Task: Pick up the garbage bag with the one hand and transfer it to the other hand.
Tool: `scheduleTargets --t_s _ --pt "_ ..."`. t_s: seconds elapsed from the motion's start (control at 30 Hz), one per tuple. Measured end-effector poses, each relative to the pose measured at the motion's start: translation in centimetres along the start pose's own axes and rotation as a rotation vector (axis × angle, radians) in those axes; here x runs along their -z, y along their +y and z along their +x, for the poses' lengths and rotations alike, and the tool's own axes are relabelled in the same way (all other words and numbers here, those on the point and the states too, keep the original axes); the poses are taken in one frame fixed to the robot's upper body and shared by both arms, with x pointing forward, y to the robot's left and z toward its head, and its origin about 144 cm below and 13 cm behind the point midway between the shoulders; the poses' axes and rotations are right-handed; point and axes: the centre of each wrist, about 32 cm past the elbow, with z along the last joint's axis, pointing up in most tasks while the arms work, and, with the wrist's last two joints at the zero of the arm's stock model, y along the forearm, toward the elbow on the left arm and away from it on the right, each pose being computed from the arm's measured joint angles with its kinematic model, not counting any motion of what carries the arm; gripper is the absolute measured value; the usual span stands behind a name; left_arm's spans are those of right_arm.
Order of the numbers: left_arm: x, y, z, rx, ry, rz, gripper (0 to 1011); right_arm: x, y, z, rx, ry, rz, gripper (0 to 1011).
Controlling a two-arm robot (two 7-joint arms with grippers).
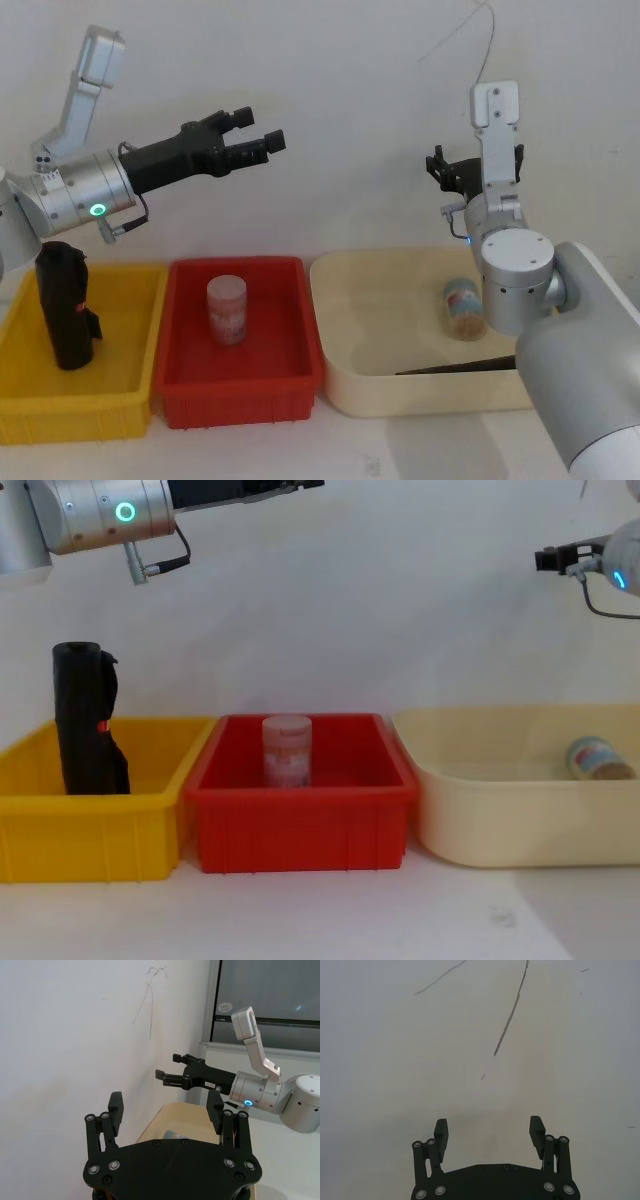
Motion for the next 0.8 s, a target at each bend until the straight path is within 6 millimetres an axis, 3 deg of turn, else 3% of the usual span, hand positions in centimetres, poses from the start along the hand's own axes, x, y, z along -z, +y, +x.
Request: scheduleTargets --t_s 0.8 --pt "0.0 0.0 0.0 0.0 0.0 0.0 1001 0.07 0.07 0.18 0.009 -0.002 -0.002 1002"
